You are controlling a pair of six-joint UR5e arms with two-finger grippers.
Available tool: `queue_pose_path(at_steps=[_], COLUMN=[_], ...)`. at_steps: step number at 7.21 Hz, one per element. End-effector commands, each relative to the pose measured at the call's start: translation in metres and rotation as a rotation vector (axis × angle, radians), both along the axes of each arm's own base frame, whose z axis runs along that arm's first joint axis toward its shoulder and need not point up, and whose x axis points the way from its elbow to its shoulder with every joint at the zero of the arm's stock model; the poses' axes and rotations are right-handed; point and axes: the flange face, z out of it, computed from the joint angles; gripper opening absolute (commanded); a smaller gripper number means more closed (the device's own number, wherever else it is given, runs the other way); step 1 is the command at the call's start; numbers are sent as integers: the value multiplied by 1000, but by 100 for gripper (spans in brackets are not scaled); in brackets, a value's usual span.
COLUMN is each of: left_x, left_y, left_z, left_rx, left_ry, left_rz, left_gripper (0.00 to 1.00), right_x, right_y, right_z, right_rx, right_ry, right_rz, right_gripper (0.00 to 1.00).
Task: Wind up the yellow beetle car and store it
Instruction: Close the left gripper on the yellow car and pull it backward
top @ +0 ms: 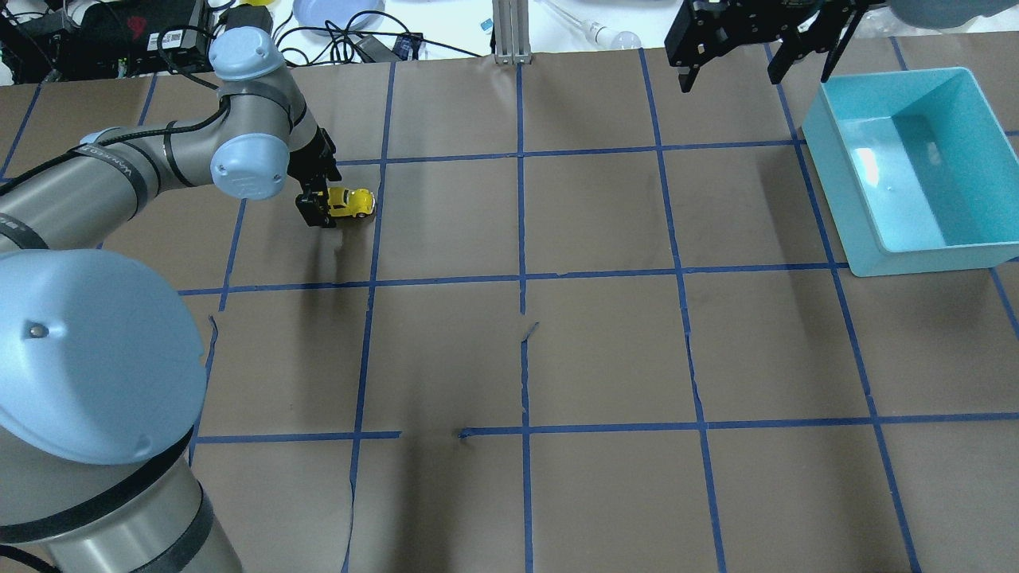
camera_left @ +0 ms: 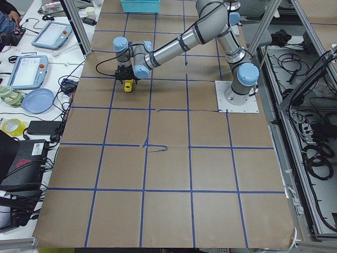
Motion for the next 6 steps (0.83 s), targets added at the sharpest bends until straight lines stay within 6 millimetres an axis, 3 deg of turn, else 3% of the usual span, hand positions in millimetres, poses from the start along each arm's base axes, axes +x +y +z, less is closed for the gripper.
queue_pose_path(at_steps=[1, 2, 3, 4, 5, 6], left_x=[0, 0, 0, 1, 0, 0], left_y=[-1, -1, -2, -4, -5, -5], left_z=[-4, -5, -3, 1, 3, 19], left_rx=[4, 5, 2, -5, -12, -35], left_ry=[-1, 1, -1, -3, -1, -1], left_rz=[1, -2, 0, 0, 0, -2], left_gripper=[100, 75, 21, 0, 0, 0], right_x=[1, 1, 1, 1, 1, 1], right_y=[1, 0, 0, 0, 1, 0], right_z=[1, 0, 0, 0, 1, 0], right_rx=[-3, 0, -1, 0, -3, 0], right_ry=[0, -2, -2, 0, -2, 0], right_rz=[1, 1, 1, 1, 1, 1], right_gripper=[100, 100, 100, 100, 100, 100])
